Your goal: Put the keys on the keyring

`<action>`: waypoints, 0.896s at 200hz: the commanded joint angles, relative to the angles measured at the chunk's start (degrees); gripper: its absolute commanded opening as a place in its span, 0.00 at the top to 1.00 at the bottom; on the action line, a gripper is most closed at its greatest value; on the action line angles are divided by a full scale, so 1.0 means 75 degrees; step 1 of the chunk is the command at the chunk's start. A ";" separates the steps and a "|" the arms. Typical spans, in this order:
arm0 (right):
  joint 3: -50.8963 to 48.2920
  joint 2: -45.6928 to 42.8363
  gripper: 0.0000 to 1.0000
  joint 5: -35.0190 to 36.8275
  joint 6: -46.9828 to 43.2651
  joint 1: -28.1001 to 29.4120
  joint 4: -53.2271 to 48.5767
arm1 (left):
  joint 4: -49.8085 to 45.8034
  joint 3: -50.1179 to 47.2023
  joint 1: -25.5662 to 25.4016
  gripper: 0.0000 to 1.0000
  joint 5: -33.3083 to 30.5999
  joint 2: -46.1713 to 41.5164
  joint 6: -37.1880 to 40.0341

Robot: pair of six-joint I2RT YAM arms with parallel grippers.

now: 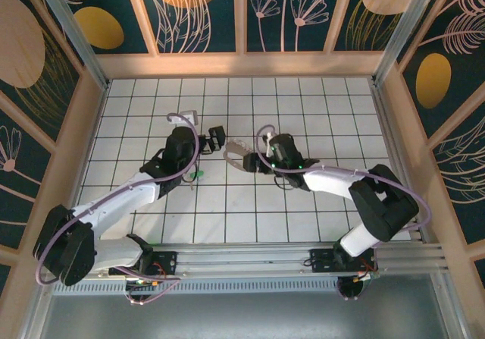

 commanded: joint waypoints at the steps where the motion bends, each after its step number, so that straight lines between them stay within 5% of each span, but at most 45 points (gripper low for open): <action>1: -0.0461 -0.0418 0.23 0.0350 -0.0195 -0.0036 -0.0088 | 0.0416 0.0152 -0.0012 0.01 0.0454 0.0226 -0.0038; 179: -0.0041 0.0539 0.23 0.0147 -0.0313 -0.0231 0.0397 | 0.1284 -0.0301 -0.0011 0.01 0.0732 0.0884 -0.0515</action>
